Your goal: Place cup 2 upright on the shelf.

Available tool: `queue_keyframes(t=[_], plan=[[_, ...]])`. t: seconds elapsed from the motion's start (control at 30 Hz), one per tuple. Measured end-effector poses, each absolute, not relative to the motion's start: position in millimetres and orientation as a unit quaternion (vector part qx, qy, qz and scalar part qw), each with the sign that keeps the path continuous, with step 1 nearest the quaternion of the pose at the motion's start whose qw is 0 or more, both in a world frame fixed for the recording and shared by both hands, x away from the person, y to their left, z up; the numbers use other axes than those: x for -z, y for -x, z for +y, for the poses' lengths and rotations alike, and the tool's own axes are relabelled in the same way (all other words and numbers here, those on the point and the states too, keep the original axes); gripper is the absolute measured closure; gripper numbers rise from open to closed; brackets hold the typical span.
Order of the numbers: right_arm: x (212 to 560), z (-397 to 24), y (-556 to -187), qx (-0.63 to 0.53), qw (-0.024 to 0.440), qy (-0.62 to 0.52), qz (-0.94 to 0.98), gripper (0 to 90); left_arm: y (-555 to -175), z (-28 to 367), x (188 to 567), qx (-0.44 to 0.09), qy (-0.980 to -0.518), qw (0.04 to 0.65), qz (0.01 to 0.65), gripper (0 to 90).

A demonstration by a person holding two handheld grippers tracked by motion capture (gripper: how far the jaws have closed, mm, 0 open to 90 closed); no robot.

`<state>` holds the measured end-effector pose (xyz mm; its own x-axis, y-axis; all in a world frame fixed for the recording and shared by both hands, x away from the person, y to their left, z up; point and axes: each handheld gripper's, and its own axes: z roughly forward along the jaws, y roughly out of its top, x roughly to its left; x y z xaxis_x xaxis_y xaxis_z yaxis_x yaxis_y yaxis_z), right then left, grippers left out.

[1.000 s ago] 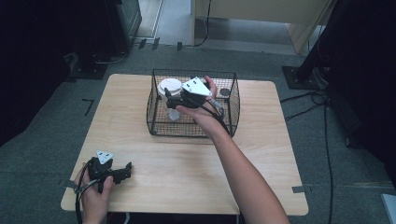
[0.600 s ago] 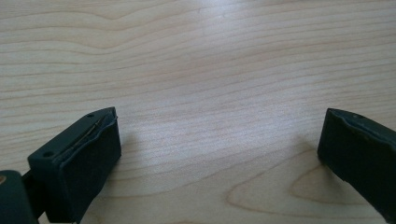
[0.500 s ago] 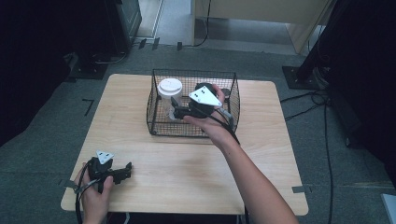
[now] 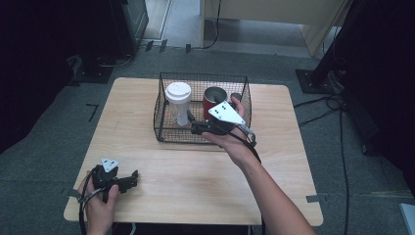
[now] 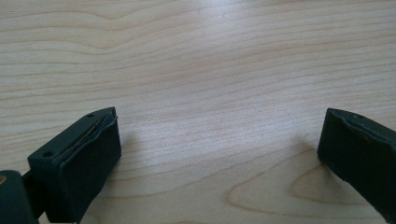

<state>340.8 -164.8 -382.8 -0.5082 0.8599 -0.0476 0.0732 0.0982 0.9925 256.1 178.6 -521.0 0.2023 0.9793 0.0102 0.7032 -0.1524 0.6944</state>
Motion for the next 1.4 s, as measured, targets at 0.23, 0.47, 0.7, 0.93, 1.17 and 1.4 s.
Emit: queue_keyframes(t=[0.23, 0.47, 0.7, 0.93, 1.17, 1.4], plan=[[387.5, -174.8, -326.6, -0.573, 0.343, -0.357, 0.653, 1.9, -256.1, 178.6, 521.0, -0.240, -0.720, 0.287, 0.584, 0.0], [394.7, -186.3, -312.4, -0.573, 0.343, -0.354, 0.655, 1.7, -256.1, 178.6, 520.9, -0.240, -0.720, 0.287, 0.584, 0.0], [403.3, -194.9, -300.7, -0.571, 0.338, -0.355, 0.658, 1.7, -256.1, 178.7, 520.9, -0.240, -0.720, 0.287, 0.584, 0.0], [415.1, -205.5, -291.3, -0.566, 0.337, -0.361, 0.660, 1.7, -256.1, 178.6, 520.9, -0.240, -0.720, 0.287, 0.584, 0.0], [426.4, -219.6, -282.3, -0.564, 0.337, -0.368, 0.658, 1.7, -256.1, 178.6, 521.0, -0.240, -0.720, 0.287, 0.584, 0.0], [433.1, -237.9, -272.0, -0.562, 0.338, -0.379, 0.653, 1.7, -256.1, 178.6, 520.9, -0.240, -0.720, 0.287, 0.584, 0.0]])
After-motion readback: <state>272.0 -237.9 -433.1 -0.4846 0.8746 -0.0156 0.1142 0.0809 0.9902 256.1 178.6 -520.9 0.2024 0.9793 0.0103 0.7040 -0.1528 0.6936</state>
